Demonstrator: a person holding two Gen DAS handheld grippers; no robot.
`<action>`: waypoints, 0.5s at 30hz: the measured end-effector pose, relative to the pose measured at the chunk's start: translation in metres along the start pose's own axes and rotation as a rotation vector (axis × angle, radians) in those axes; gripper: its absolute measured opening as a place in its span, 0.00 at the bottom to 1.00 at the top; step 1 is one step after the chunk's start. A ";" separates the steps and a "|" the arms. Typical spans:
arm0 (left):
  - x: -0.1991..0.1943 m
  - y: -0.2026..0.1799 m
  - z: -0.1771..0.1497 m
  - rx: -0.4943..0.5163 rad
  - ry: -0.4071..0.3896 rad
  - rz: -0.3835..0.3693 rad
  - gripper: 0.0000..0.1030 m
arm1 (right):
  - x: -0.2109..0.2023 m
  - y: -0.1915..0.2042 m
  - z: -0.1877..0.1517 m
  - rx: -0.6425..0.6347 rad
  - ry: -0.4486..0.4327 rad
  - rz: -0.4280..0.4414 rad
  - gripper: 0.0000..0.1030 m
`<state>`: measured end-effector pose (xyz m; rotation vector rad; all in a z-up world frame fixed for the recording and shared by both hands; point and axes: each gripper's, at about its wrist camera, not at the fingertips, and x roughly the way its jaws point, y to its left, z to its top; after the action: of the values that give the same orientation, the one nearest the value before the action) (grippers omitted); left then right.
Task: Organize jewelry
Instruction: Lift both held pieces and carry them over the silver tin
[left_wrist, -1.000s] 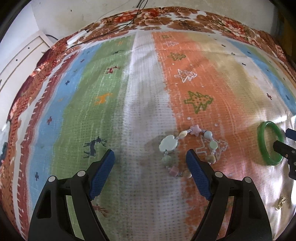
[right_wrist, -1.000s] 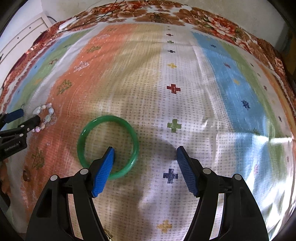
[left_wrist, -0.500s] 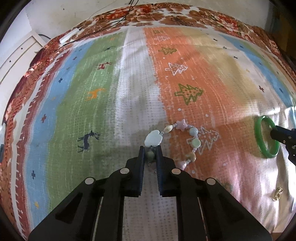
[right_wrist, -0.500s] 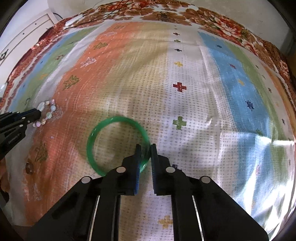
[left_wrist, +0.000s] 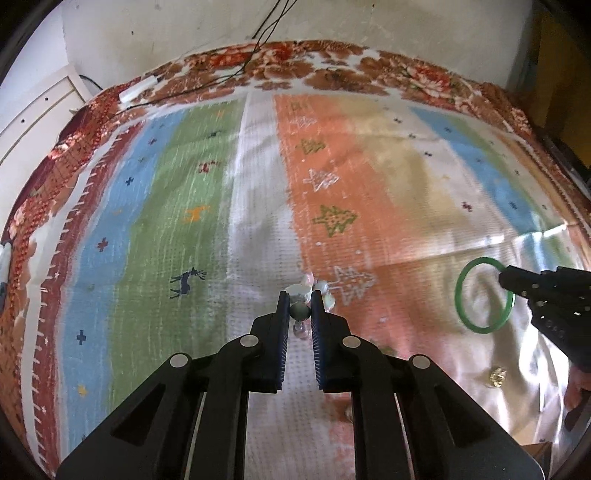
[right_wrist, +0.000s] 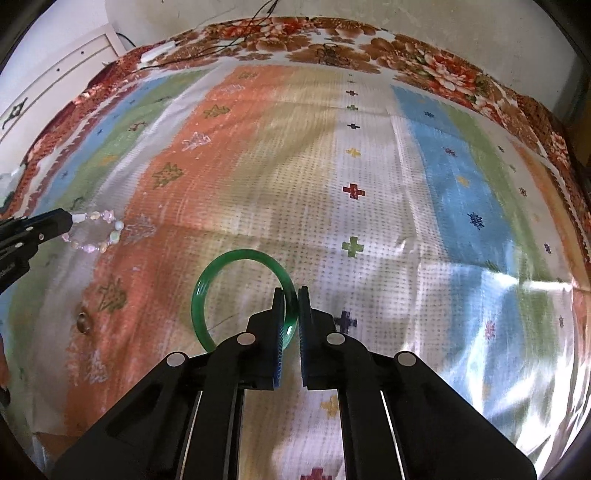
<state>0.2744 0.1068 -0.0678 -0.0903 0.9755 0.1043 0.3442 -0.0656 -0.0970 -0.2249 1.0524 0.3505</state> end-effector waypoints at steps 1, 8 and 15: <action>-0.003 0.000 0.000 -0.002 -0.004 -0.002 0.11 | -0.003 0.001 -0.001 -0.003 -0.004 0.000 0.08; -0.022 -0.002 0.000 -0.022 -0.033 -0.022 0.11 | -0.022 0.003 -0.005 0.002 -0.031 0.019 0.08; -0.044 -0.009 -0.005 -0.024 -0.062 -0.046 0.11 | -0.042 0.005 -0.009 0.003 -0.061 0.028 0.08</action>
<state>0.2473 0.0948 -0.0334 -0.1307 0.9095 0.0767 0.3162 -0.0715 -0.0645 -0.1953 0.9963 0.3792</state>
